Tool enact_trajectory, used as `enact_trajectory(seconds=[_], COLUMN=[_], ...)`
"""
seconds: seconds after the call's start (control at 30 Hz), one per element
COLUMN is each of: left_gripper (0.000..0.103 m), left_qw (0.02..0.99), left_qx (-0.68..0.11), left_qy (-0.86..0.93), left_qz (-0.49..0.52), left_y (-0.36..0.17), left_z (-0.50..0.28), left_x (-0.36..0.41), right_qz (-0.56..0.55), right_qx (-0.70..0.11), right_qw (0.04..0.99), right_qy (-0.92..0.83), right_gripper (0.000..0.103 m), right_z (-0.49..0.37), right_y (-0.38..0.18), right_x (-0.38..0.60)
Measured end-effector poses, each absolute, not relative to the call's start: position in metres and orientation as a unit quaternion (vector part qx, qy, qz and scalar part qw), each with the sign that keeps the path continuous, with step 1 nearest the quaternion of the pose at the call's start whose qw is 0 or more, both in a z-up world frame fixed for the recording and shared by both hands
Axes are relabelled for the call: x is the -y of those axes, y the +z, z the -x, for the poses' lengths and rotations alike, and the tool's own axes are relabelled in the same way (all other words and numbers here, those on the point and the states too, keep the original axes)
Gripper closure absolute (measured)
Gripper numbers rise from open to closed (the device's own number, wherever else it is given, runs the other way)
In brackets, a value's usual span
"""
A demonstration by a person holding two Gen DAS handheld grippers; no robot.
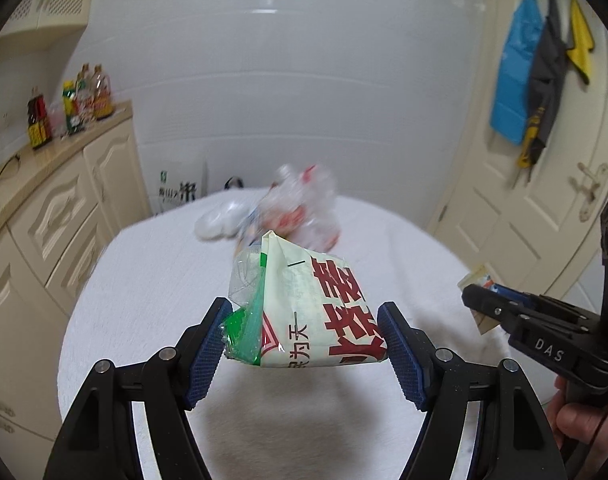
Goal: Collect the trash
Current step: 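Carry the snack packet and white cup with both tools toward the blue bin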
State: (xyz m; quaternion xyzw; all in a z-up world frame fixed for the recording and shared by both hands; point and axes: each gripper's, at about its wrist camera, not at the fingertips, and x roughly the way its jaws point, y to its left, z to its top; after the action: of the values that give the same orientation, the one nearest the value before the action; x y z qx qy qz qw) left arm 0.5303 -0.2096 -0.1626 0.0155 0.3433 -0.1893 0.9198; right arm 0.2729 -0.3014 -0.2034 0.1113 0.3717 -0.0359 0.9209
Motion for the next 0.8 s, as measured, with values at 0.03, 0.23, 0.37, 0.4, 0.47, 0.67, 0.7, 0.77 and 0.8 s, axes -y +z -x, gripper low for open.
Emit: enact_trajectory(seconds=[0.03,0.23,0.37,0.4,0.47,0.67,0.7,0.77,0.8], left_gripper=[0.033,0.033,0.033,0.033,0.033,0.033,0.033,0.033,0.033], left_qw=[0.921,0.926,0.926,0.925,0.924,0.912,0.908,0.901,0.897], left_qx=[-0.339,-0.302,-0.285,-0.281,-0.272,-0.266,-0.266,-0.267,-0.268], left_qy=[-0.192,-0.225,-0.245,-0.254,-0.265,-0.309,-0.318,-0.337,-0.344], left_qz=[-0.016,-0.021,-0.031,-0.034,-0.039,-0.052,-0.055,-0.062,-0.065], left_y=[-0.156,-0.117,-0.101,-0.099,-0.093,-0.095,-0.096,-0.101,-0.099], left_z=[-0.516,-0.449,-0.413,-0.408,-0.39,-0.378,-0.377,-0.376,-0.377], left_x=[0.203,0.203,0.207,0.214,0.215,0.244,0.251,0.267,0.272], right_qz=[-0.112,-0.119,-0.127,-0.129,-0.133,-0.15,-0.154,-0.16,-0.164], right_qx=[-0.368,-0.335,-0.312,-0.308,-0.299,-0.282,-0.28,-0.276,-0.275], right_qw=[0.922,0.933,0.938,0.938,0.939,0.934,0.933,0.929,0.927], right_qy=[-0.037,-0.058,-0.083,-0.089,-0.108,-0.159,-0.168,-0.185,-0.193], right_gripper=[0.08,0.08,0.08,0.08,0.08,0.08,0.08,0.08,0.08], right_z=[-0.27,-0.246,-0.225,-0.219,-0.207,-0.168,-0.161,-0.148,-0.142], right_y=[-0.2,-0.174,-0.156,-0.154,-0.148,-0.141,-0.141,-0.141,-0.141], right_x=[0.304,0.327,0.351,0.357,0.373,0.421,0.428,0.442,0.449])
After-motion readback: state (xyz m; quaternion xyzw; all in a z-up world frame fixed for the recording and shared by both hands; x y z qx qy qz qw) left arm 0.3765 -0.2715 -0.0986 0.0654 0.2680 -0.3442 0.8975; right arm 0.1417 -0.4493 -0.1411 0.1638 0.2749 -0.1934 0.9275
